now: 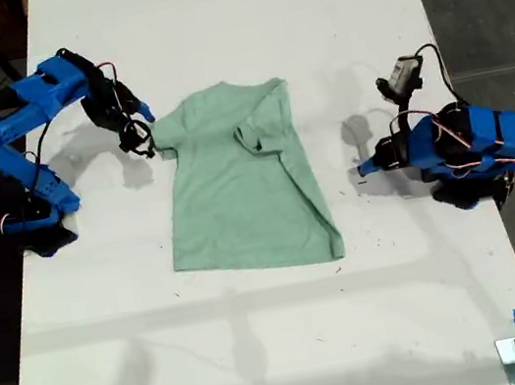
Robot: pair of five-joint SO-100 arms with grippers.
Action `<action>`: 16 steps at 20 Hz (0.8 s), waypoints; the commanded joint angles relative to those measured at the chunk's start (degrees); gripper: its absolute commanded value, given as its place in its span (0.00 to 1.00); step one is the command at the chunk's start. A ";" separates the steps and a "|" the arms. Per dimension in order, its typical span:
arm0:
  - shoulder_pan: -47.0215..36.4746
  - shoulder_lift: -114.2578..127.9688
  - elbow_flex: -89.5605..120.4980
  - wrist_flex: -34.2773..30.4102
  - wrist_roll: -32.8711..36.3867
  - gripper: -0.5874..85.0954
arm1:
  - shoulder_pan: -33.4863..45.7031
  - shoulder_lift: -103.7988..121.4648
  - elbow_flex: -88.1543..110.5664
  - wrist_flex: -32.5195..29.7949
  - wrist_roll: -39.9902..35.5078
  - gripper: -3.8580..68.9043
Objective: Fold t shirt
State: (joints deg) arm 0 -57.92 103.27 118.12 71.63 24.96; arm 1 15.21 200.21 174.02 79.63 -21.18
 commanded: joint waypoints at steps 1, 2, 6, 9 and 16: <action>4.75 2.90 1.76 -1.93 -2.72 0.26 | -0.35 0.53 3.16 -1.14 -0.09 0.05; 6.06 2.90 1.85 -2.29 -3.52 0.26 | -0.35 0.53 3.16 -1.14 0.00 0.05; 6.77 0.53 1.32 -4.75 -2.90 0.26 | -0.35 0.53 3.16 -1.14 0.35 0.05; 8.26 -2.64 1.23 -6.68 -3.43 0.26 | -0.26 0.53 3.16 -1.14 0.26 0.05; 7.82 -14.68 -2.99 -7.21 -2.02 0.01 | -0.35 0.53 3.16 -1.14 0.09 0.05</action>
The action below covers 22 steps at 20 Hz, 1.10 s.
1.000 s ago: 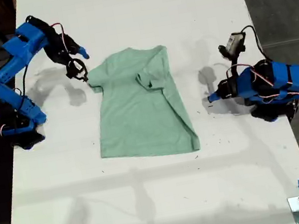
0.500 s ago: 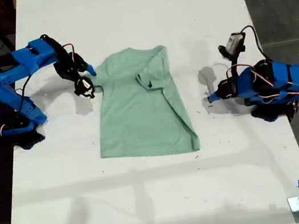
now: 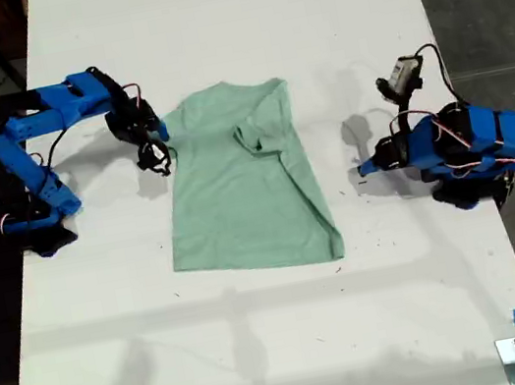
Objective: Fold t shirt
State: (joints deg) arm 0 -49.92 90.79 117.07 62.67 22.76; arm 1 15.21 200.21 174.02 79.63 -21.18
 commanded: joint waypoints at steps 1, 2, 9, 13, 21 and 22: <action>-0.18 -2.90 -2.29 2.02 0.09 0.01 | -0.35 0.53 3.16 -1.14 0.09 0.05; -0.09 -3.34 -2.72 2.46 0.09 0.01 | -0.35 0.53 3.16 -1.14 0.09 0.05; 5.89 -1.05 -18.02 18.81 -4.22 0.01 | -0.26 0.53 3.16 -1.14 0.00 0.05; 13.27 -6.68 -42.28 30.50 -6.42 0.01 | -0.18 0.53 3.16 -1.14 -0.09 0.05; 19.07 -19.51 -60.73 25.14 -2.11 0.01 | -0.09 0.53 3.16 -1.14 -0.44 0.05; 19.42 -19.86 -60.73 23.64 -1.23 0.01 | -0.09 0.53 3.16 -1.14 -0.44 0.05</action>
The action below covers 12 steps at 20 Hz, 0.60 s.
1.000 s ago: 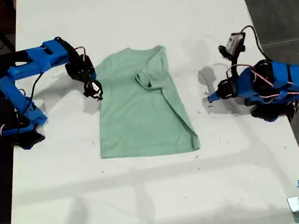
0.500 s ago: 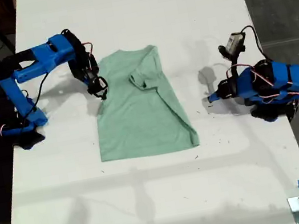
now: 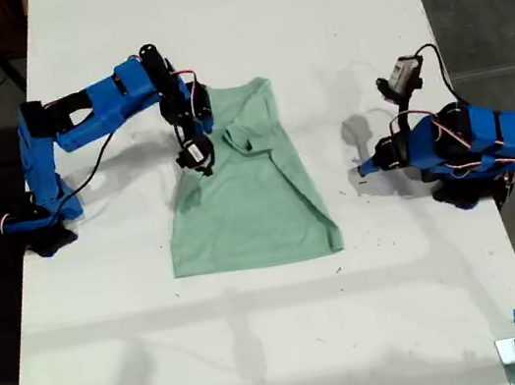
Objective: Fold t shirt
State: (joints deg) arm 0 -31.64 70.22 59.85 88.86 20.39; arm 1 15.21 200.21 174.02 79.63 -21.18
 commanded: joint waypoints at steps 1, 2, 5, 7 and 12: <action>1.49 0.44 -3.52 -4.13 2.20 0.01 | -0.09 0.53 3.16 -1.14 -0.53 0.05; 1.93 -0.09 -3.52 -5.89 3.52 0.01 | -0.09 0.53 3.16 -1.14 -0.53 0.05; 4.04 -3.16 -3.52 -10.55 8.17 0.25 | -0.09 0.53 3.16 -1.14 -0.53 0.05; 5.63 -5.89 -3.60 -12.83 10.72 0.25 | -0.09 0.53 3.16 -1.14 -0.53 0.05; 6.42 -7.56 -4.92 -9.32 12.66 0.24 | -0.09 0.53 3.16 -1.14 -0.62 0.05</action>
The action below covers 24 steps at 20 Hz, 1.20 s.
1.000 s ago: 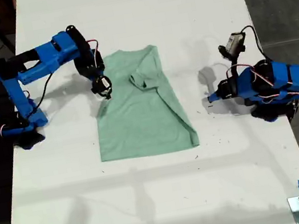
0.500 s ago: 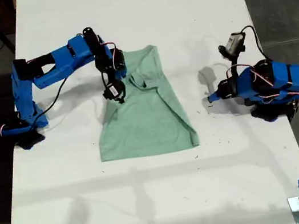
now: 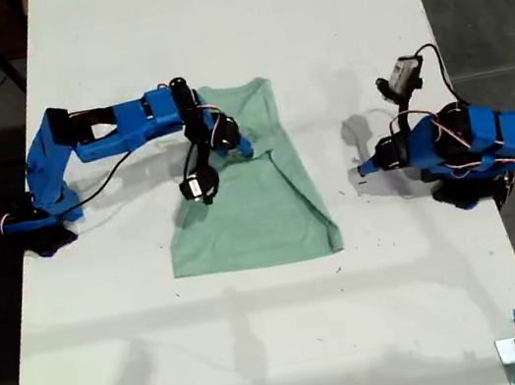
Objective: Fold t shirt
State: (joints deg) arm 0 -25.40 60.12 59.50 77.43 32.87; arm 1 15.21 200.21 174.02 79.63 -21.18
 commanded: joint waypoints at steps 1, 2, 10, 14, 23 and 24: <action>-0.44 4.83 -4.57 4.13 -0.53 0.24 | -0.09 0.53 3.16 -1.14 -0.62 0.05; -1.05 7.91 -4.48 6.15 -1.49 0.24 | -0.09 0.53 3.16 -1.14 -0.62 0.05; -3.69 41.75 23.12 14.94 -25.49 0.20 | -0.26 0.53 3.16 -1.14 -0.62 0.05; 5.01 92.99 59.15 -0.09 -40.78 0.05 | -0.26 0.53 3.16 -1.14 -0.62 0.05; 20.21 140.71 114.08 -18.98 -48.69 0.01 | 0.44 0.53 3.16 -1.14 -0.62 0.05; 18.54 141.33 114.79 -18.46 -45.70 0.01 | 0.53 0.53 3.16 -1.14 -0.62 0.05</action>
State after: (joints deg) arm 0 -5.62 198.98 173.85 60.47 -16.35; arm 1 15.21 200.21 174.02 79.63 -21.18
